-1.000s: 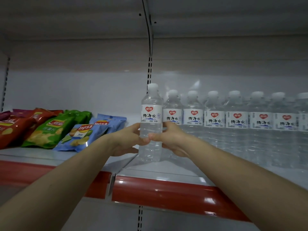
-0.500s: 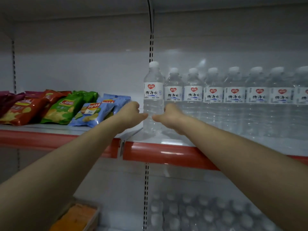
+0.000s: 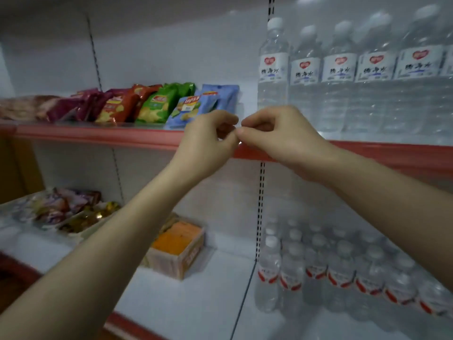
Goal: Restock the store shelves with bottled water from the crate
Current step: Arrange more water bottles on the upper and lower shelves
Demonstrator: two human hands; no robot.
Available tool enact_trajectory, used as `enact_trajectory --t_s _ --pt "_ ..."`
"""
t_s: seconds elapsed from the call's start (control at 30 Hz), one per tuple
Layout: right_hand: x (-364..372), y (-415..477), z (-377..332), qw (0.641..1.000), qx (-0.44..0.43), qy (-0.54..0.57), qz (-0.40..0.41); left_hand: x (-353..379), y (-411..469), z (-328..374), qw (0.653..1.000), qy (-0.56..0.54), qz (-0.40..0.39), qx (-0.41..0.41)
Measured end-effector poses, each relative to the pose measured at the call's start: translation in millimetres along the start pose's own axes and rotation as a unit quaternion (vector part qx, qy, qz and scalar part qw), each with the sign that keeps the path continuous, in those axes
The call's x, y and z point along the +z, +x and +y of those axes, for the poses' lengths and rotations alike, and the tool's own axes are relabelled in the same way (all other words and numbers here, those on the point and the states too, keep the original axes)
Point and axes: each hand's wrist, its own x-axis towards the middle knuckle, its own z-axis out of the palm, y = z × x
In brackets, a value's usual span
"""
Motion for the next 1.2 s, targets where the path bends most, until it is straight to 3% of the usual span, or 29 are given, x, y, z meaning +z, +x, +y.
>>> enact_trajectory --t_s 0.23,0.47,0.67,0.87,1.13,1.2 --pt "77 -109 69 0.977 0.127 0.116 -0.127 11 -155 -29 0.978 0.003 -0.153 -0.139" --pt "150 -225 141 0.936 0.189 0.115 -0.274 29 -315 -57 0.908 0.019 -0.274 -0.316" --pt "192 -295 182 0.886 0.193 0.112 -0.406 27 -400 -55 0.86 0.037 -0.379 -0.339" --pt "205 -336 204 0.858 0.196 0.09 -0.466 43 -437 -56 0.792 0.155 -0.48 -0.344" --pt "202 -347 221 0.828 0.205 0.077 -0.515 41 -419 -64 0.8 0.176 -0.498 -0.286" --pt "199 -347 225 0.82 0.223 0.091 -0.519 39 -404 -64 0.817 0.155 -0.486 -0.268"
